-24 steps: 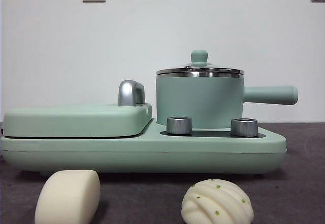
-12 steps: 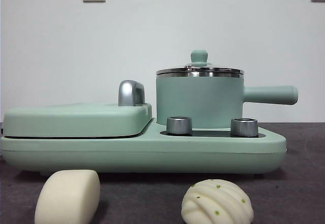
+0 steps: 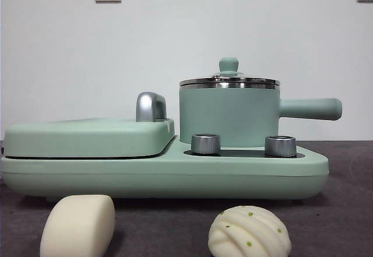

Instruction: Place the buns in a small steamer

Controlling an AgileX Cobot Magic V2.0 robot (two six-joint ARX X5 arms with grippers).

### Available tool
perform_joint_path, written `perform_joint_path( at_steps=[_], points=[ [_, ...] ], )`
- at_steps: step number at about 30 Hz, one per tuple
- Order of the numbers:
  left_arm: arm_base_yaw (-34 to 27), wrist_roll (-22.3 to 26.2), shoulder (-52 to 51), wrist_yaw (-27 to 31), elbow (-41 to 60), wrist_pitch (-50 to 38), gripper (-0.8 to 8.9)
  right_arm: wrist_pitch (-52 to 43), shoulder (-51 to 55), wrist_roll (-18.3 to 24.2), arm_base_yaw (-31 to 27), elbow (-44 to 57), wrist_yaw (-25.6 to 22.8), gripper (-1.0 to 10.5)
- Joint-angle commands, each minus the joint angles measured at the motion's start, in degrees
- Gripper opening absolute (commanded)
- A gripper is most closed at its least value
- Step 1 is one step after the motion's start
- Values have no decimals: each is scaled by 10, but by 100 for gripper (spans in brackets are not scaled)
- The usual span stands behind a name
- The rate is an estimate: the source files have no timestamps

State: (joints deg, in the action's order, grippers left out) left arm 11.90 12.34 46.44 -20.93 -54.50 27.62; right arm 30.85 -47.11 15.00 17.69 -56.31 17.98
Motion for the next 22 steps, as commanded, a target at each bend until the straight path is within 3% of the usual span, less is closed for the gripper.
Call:
perform_joint_path(
  at_steps=[1, 14, 22],
  points=[
    [8, 7, 3, -2, -16, -6, 228, -3, -3, 7, 3, -11, 0, 264],
    [109, -21, 65, -3, -16, -99, 229, -4, -3, 1, 3, -11, 0, 263],
    [178, -59, 191, -3, -17, -238, 289, -5, -3, -45, 3, -11, 0, 263]
  ],
)
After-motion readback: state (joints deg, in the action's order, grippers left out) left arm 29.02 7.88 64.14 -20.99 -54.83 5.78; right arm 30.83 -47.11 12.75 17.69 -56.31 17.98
